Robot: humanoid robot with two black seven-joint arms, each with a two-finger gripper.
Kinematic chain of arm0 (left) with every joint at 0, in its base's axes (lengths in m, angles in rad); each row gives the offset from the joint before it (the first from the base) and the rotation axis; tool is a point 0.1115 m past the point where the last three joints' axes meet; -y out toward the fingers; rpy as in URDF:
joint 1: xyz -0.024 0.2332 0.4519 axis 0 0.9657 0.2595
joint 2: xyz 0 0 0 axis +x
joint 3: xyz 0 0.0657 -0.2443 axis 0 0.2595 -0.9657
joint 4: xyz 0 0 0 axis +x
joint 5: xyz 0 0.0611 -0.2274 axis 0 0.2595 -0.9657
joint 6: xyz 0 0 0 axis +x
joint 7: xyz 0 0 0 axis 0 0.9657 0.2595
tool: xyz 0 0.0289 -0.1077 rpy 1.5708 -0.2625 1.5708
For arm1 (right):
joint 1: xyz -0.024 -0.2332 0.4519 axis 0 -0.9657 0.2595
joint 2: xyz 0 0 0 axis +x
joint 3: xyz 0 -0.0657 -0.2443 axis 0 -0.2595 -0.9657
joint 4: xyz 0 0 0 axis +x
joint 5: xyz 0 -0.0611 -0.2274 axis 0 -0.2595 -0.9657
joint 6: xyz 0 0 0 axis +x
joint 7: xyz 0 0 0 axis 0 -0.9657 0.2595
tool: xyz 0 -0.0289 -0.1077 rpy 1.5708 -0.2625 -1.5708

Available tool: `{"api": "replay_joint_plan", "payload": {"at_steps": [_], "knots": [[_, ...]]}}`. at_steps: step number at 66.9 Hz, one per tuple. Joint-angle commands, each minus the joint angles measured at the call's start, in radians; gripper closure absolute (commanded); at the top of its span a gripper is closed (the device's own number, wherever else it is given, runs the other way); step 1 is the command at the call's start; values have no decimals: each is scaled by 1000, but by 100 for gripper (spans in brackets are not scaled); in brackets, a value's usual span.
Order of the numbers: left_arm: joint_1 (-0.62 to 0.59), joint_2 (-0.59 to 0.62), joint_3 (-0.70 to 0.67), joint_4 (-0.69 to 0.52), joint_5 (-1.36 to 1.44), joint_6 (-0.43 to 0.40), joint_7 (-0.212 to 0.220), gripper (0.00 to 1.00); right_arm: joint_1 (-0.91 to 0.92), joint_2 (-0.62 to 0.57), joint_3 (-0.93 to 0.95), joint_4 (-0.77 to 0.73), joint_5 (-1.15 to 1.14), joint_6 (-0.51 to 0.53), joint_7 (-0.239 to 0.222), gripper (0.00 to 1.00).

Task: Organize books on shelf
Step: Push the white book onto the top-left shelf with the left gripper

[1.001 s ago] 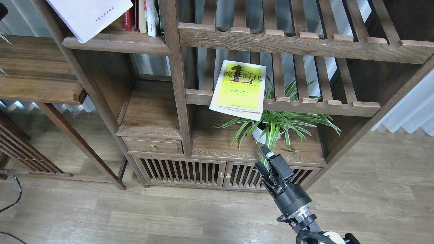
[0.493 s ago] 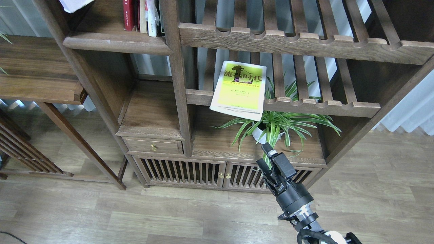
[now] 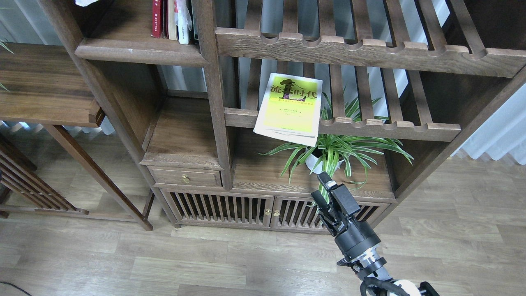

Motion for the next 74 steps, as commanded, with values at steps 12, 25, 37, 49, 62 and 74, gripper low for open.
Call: {"api": "replay_joint_plan", "payload": {"at_steps": [12,25,37,49,62,74], "knots": [[-149,-25,143,125,31,0,0,96,0,0,0,11,2,0,0,1],[-212,-31,264,208,32,0,0,96,0,0,0,14,5,3,0,1],[-222,-91,293,268,43,0,0,96,0,0,0,20,10,9,0,1],[-201,-100,301,269,43,0,0,95,0,0,0,22,13,9,0,1],[-187,-102,304,271,31,0,0,95,0,0,0,29,22,9,0,1],[-173,-102,298,272,-17,0,-38,96,0,0,0,36,36,9,0,1]]}}
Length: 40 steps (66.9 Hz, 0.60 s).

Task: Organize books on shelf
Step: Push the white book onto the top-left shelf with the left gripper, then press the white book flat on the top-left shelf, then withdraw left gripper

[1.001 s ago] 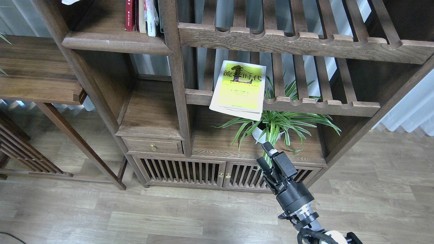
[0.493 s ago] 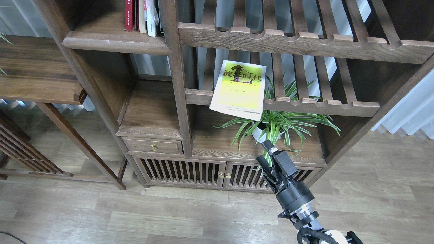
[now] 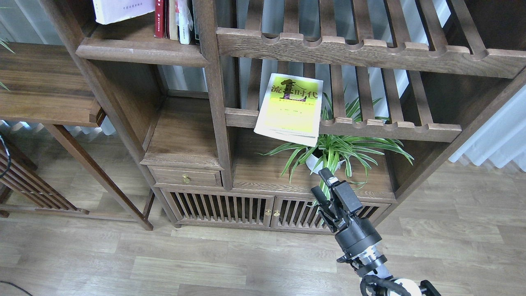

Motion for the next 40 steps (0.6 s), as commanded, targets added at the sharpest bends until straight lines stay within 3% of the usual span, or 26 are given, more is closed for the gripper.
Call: {"api": "replay_joint_plan", "payload": {"at_steps": [1,13,22,26,40], "knots": [[8,0,-5,1,-44,0,-31,96,0,0,0,2,8,0,0,1],[6,-19,-1,10,-78,0,-75,98,0,0,0,4,12,2,0,1],[23,-40,4,10,-75,0,-216,99,0,0,0,10,26,15,0,1],[43,-55,3,13,-75,0,-250,99,0,0,0,12,35,28,0,1],[86,-58,3,18,-73,0,-262,99,0,0,8,22,48,35,0,1]]}}
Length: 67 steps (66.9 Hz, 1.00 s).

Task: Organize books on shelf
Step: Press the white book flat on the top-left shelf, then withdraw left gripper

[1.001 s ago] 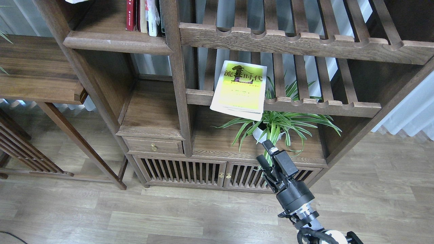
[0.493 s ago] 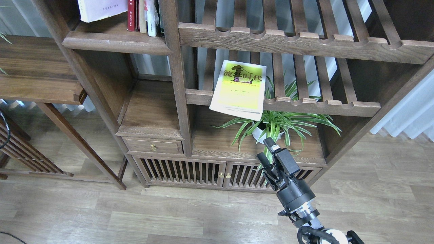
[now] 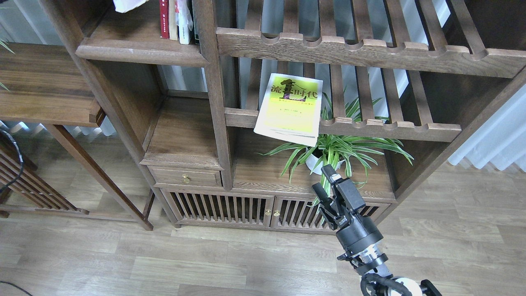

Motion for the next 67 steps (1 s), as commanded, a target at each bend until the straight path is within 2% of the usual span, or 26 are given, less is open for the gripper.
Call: {"api": "replay_joint_plan", "payload": {"at_steps": [1,19,29,41,55,60,67], "knots": [[18,-1,-2,8,1,0,-10,98,0,0,4,6,12,2,0,1],[4,-23,-14,94,-32,0,-16,98,2,0,3,35,97,4,-1,1],[4,-53,-17,136,-37,0,-59,98,3,0,1,47,146,5,-1,1],[-1,-76,-14,173,-35,0,-85,97,11,0,1,62,204,10,0,1],[-8,-93,39,178,-34,0,-85,96,17,0,-5,62,225,25,0,1],[-25,-104,68,181,-35,0,-85,94,17,0,-5,62,225,25,-1,1],[-42,-130,73,210,-35,0,-84,85,17,0,-7,62,225,25,-1,1]]}}
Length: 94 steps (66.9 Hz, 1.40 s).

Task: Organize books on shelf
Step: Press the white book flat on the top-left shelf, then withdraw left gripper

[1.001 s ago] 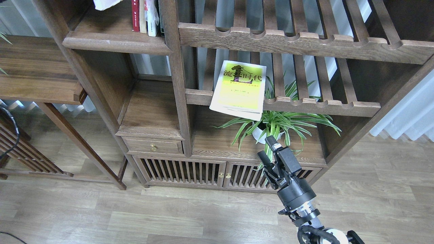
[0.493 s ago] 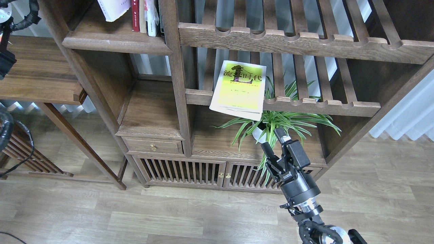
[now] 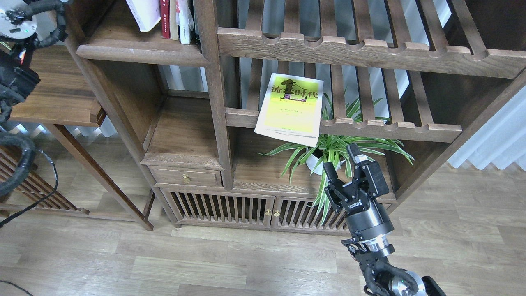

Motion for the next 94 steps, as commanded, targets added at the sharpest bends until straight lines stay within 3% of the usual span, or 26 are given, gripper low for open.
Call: {"api": "replay_joint_plan", "payload": {"at_steps": [1,26,35,39,40,45,51,59,66,76,85,87,94], "knots": [[-14,-22,7,26,0,0,1,85,0,0,-1,0,0,0,-1,1],[-57,-114,-10,92,-58,0,-3,55,0,0,7,0,0,0,-2,1],[-54,-114,-19,87,-137,0,-9,52,0,0,7,0,0,0,-2,1],[-46,-112,-15,87,-183,0,-28,51,0,0,7,0,0,0,-2,1],[-37,-111,-10,87,-215,0,-52,50,0,0,8,0,0,0,-2,1],[-7,-112,-12,87,-241,0,-90,49,0,0,8,0,0,0,-2,1],[18,-111,-12,81,-246,0,-110,46,0,0,8,0,0,0,-2,1],[42,-106,-16,77,-247,0,-107,42,0,0,10,-1,0,0,-2,1],[62,-107,-19,69,-278,0,-114,32,0,0,10,-1,0,0,-2,1],[108,-111,-19,41,-374,0,-117,30,0,0,11,-1,0,0,-2,1],[147,-111,-19,40,-428,0,-117,18,0,0,28,-1,0,0,-2,1],[162,-112,-19,40,-448,0,-117,8,0,0,31,-1,0,0,-2,1],[188,-112,-19,38,-456,0,-117,4,0,0,40,-1,-2,0,-2,1]]}}
